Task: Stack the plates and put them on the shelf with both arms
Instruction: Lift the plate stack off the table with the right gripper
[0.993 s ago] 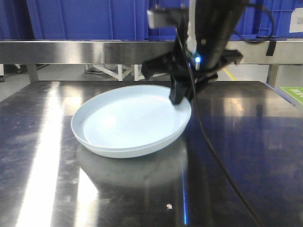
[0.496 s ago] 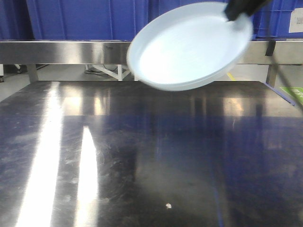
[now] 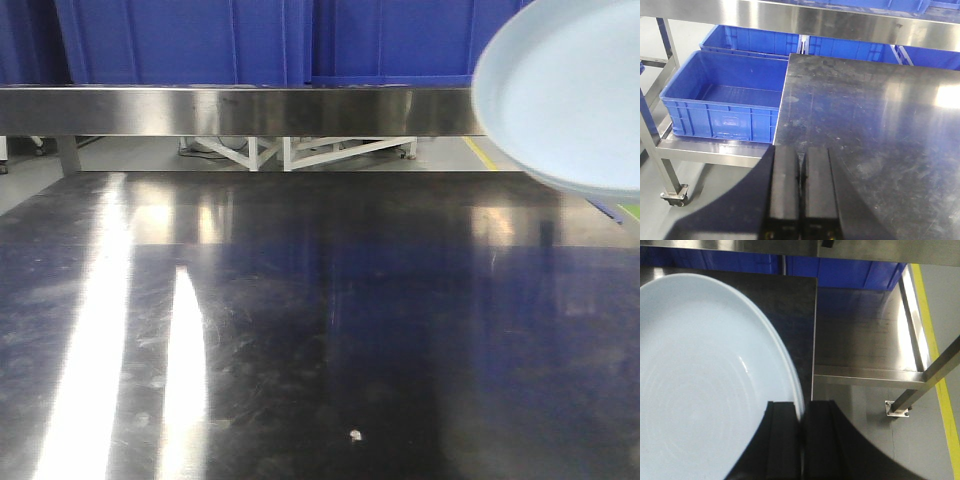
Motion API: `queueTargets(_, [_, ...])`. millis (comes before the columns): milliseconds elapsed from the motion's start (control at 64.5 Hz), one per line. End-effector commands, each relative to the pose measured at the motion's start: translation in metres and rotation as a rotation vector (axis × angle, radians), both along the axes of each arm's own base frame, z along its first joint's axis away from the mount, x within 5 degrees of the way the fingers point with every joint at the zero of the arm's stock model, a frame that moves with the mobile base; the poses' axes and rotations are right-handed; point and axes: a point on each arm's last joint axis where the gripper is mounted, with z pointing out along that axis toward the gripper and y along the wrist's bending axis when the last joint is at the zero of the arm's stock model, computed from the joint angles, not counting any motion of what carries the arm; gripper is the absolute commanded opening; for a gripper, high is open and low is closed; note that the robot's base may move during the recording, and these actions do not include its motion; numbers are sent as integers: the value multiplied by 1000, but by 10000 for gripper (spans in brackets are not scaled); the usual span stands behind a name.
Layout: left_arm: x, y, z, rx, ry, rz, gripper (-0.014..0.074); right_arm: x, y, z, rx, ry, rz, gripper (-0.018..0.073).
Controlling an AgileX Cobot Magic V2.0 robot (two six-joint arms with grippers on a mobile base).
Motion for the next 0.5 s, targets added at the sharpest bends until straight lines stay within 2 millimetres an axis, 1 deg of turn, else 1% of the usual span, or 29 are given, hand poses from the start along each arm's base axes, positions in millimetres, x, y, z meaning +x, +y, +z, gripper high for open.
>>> queueTargets(0, [1, -1, 17, -7, -105, -6, 90, -19, -2, 13, 12, -162, 12, 49])
queueTargets(31, [1, -1, 17, -7, -105, -6, 90, -26, -3, 12, 16, -180, 12, 49])
queueTargets(124, [1, -1, 17, -7, -105, -6, 90, -41, -4, 7, 26, -211, 13, 49])
queueTargets(202, [1, -1, 17, -7, -105, -6, 90, -49, -5, 4, 29, -236, 16, 49])
queueTargets(310, [1, -1, 17, -7, -105, -6, 90, -54, -5, 1, 31, -261, 20, 49])
queueTargets(481, [1, -1, 17, -7, -105, -6, 90, -55, -5, 1, 32, -274, 22, 49])
